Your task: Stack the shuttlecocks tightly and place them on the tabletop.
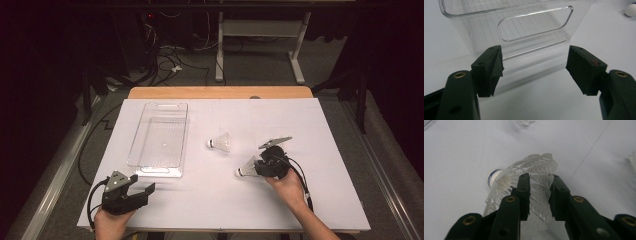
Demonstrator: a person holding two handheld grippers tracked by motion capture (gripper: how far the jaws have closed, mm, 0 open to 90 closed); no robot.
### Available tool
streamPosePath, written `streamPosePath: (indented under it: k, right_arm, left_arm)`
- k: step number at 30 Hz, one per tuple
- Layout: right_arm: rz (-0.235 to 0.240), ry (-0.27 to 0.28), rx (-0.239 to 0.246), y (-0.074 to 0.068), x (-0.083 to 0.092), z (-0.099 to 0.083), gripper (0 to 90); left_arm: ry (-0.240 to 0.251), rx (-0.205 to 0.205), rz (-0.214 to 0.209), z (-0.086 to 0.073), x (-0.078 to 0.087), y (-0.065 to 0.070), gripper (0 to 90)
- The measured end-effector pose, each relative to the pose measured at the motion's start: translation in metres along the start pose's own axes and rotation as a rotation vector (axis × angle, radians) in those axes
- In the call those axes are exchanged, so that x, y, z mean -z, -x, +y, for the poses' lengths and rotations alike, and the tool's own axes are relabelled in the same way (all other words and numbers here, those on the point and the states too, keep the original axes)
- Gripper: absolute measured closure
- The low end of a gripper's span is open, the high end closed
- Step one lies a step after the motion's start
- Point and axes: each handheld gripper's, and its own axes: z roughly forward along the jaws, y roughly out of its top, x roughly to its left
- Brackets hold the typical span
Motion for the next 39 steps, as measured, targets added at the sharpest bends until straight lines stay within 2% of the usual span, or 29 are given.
streamPosePath:
  k: [7, 12, 19, 39]
  right_arm:
    - [-0.017, 0.0, 0.01, 0.0, 0.003, 0.0, 63.6]
    - [-0.023, 0.005, -0.001, 0.003, 0.006, -0.001, 60.5]
    - [-0.031, 0.025, -0.008, 0.006, 0.012, -0.002, 59.2]
    - [-0.037, 0.054, -0.031, 0.014, 0.028, -0.011, 58.9]
  left_arm:
    - [-0.005, -0.01, -0.001, 0.0, -0.001, 0.002, 30.4]
    - [-0.004, -0.008, -0.002, 0.0, -0.001, 0.002, 30.3]
    - [-0.006, -0.015, -0.01, 0.0, -0.002, 0.006, 30.4]
    - [-0.007, -0.005, -0.013, 0.0, -0.003, 0.005, 30.3]
